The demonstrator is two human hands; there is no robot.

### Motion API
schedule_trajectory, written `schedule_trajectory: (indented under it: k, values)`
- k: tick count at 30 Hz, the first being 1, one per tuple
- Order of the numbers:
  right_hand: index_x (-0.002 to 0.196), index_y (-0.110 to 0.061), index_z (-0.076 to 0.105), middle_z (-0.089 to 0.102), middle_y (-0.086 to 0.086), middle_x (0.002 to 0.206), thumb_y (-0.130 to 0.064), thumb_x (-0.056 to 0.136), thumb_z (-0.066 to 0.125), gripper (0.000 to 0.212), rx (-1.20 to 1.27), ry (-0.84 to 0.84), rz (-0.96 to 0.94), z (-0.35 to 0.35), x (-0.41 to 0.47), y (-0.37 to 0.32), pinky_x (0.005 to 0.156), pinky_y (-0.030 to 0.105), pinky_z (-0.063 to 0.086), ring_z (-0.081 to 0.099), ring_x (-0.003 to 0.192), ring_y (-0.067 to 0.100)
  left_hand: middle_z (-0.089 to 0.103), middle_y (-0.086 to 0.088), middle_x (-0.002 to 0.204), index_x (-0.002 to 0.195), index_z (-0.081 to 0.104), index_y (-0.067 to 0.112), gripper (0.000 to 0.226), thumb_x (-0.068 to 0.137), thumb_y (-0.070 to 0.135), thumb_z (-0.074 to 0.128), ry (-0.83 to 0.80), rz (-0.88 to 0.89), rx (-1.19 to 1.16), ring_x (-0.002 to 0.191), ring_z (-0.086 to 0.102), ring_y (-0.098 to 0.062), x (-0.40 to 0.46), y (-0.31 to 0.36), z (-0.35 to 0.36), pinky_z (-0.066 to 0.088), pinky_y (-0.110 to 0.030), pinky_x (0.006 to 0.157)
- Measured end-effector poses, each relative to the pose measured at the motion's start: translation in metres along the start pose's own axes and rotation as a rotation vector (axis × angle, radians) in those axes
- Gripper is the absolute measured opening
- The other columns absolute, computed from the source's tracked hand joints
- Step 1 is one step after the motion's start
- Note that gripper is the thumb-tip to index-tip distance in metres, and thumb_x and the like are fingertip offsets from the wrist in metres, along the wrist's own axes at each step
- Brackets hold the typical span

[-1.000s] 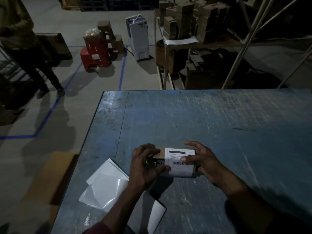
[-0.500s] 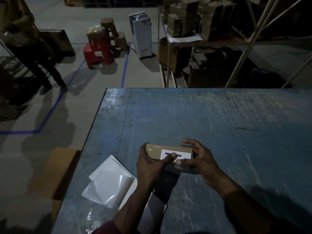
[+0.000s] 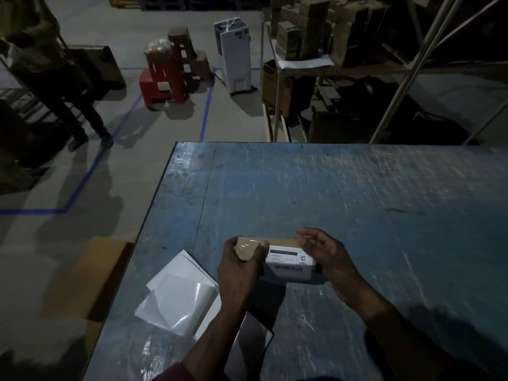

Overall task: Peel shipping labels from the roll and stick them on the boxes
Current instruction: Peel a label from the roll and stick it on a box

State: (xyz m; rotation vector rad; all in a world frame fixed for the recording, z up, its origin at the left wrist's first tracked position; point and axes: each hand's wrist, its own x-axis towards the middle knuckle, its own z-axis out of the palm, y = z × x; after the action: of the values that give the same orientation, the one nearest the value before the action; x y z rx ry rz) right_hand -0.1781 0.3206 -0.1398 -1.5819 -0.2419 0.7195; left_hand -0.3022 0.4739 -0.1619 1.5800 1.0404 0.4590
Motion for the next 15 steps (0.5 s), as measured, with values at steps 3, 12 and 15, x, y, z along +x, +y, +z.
schedule_trajectory:
  k: [3, 12, 15]
  values:
    - [0.113, -0.03, 0.075, 0.078, 0.003, 0.109, -0.034, 0.076, 0.089, 0.039, -0.083, 0.039, -0.023, 0.0003, 0.0036, 0.0054, 0.084, 0.037, 0.061, 0.076, 0.097, 0.021, 0.073, 0.005, 0.118, 0.129, 0.059, 0.033, 0.063, 0.079, 0.067, 0.077, -0.008, 0.01, 0.019, 0.104, 0.07, -0.018, 0.0002, 0.0, 0.0005, 0.059, -0.044, 0.093]
    - [0.123, -0.029, 0.072, 0.078, -0.008, 0.109, -0.025, 0.103, 0.06, 0.023, -0.061, -0.004, 0.031, -0.0008, 0.0012, 0.0003, 0.076, 0.024, 0.052, 0.072, 0.098, 0.01, 0.068, 0.02, 0.099, 0.117, 0.056, 0.04, 0.033, 0.092, 0.056, 0.071, -0.027, 0.064, 0.047, 0.09, 0.065, -0.001, 0.0045, 0.0024, -0.0041, 0.047, -0.017, 0.073]
    - [0.119, -0.025, 0.074, 0.078, -0.005, 0.101, -0.014, 0.103, 0.06, 0.023, -0.075, -0.005, 0.021, -0.0019, 0.0036, 0.0004, 0.07, 0.021, 0.054, 0.072, 0.092, 0.013, 0.07, 0.016, 0.103, 0.117, 0.056, 0.04, 0.034, 0.092, 0.058, 0.071, -0.028, 0.063, 0.047, 0.092, 0.068, -0.006, 0.0054, 0.0032, -0.0038, 0.047, -0.025, 0.076]
